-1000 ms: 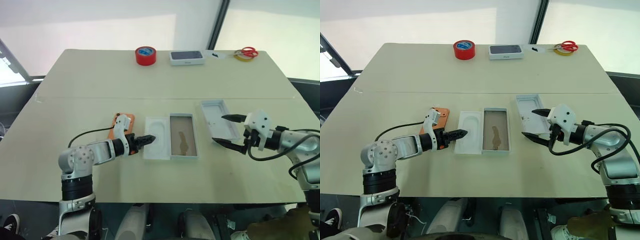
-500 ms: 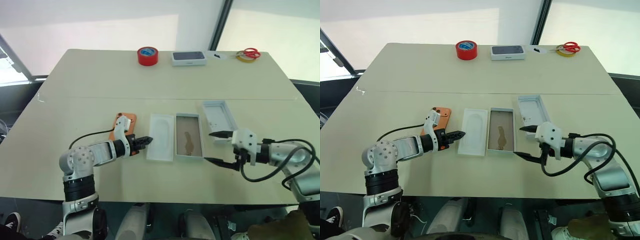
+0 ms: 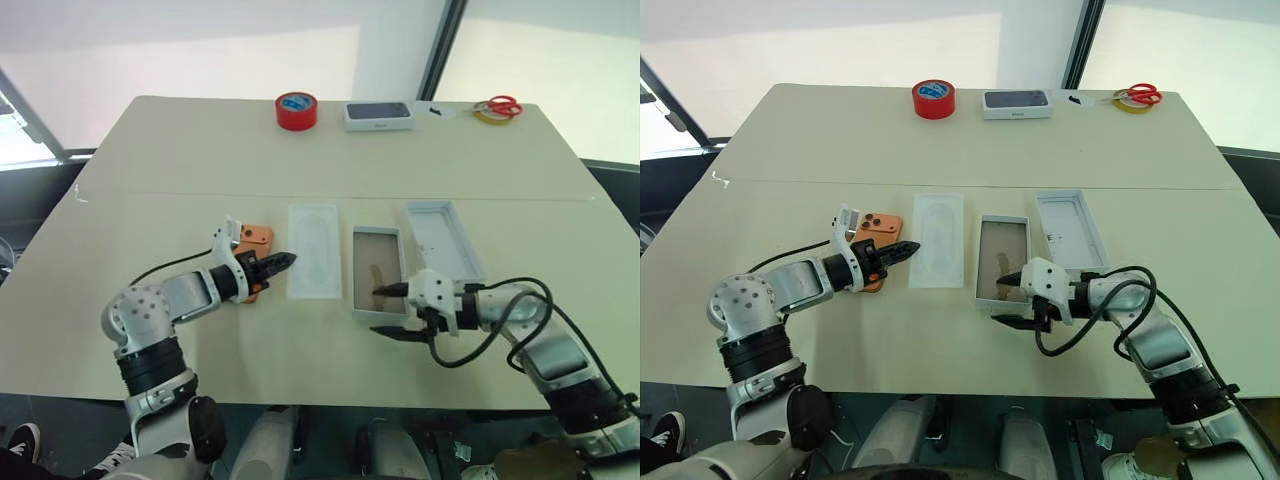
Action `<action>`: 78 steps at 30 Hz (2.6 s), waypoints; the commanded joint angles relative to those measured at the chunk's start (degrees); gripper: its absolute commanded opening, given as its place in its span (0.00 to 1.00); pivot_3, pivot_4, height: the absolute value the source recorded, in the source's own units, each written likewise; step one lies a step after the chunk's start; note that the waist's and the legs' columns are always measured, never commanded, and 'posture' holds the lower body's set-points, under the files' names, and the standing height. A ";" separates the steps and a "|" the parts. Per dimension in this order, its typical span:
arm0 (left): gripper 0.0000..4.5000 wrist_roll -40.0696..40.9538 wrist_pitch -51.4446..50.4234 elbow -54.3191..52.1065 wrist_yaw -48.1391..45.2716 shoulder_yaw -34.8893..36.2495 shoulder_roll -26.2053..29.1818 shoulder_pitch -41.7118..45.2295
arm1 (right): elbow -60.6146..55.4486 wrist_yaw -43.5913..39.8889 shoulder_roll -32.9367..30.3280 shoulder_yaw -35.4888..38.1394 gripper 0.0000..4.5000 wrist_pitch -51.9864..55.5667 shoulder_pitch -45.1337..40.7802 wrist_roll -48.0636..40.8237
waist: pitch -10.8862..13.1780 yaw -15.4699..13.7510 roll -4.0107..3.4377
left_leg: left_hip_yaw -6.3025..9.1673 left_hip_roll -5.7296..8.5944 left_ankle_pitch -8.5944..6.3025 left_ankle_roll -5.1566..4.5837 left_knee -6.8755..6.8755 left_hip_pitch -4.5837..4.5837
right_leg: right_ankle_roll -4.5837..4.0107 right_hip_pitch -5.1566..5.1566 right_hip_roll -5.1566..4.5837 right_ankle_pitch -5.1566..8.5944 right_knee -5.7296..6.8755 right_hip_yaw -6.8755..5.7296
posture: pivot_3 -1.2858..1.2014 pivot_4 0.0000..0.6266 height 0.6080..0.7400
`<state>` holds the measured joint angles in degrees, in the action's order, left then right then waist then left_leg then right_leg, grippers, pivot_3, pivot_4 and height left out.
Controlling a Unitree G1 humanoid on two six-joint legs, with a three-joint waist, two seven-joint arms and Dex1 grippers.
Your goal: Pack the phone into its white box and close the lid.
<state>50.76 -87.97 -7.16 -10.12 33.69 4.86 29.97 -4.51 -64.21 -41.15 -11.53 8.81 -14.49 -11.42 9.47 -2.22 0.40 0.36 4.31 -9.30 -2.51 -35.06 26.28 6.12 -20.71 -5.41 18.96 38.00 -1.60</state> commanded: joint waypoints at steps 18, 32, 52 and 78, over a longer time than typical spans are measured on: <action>0.00 8.63 2.75 -0.39 4.44 2.87 -2.18 3.31 | 11.34 -2.85 8.56 -6.51 0.00 -10.77 -12.98 5.81 | 0.04 0.08 0.07 | 0.00 0.01 0.08 0.13 0.00 0.00 | 0.02 -0.02 0.04 -0.01 0.05 -0.02 | 0.52 0.24 0.99; 0.00 7.32 8.68 -1.47 4.53 -4.93 -3.32 -1.00 | -0.95 -1.21 -0.52 3.66 0.78 -3.48 -5.90 1.25 | 0.06 -0.04 0.09 | 0.00 0.03 0.07 0.14 0.03 0.02 | 0.02 -0.04 -0.01 -0.01 0.02 -0.01 | 0.52 0.24 0.99; 0.56 -0.54 19.56 5.97 -2.52 -18.79 -1.30 0.26 | 1.06 3.97 -4.35 8.44 0.80 -4.92 -3.45 1.87 | 0.06 -0.03 0.10 | 0.00 0.01 0.01 0.04 0.05 0.07 | 0.02 -0.04 -0.03 -0.01 -0.02 0.00 | 0.52 0.24 0.99; 0.67 -19.84 58.10 -0.91 -31.00 -24.56 29.26 -13.08 | 16.20 12.23 12.44 -11.61 0.02 -10.22 -18.44 21.31 | 0.06 1.59 0.06 | 0.00 0.01 0.33 0.49 0.89 0.05 | -0.04 -0.63 0.01 -0.02 0.02 0.09 | 0.52 0.24 0.99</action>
<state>29.94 -30.70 -7.03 -40.77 6.53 33.60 17.19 13.44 -48.57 -27.40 -21.87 -1.11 -33.81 10.26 9.53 -0.62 0.45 0.38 4.32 -8.97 -2.03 -34.17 26.33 6.08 -21.33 -5.39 18.95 38.04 -1.51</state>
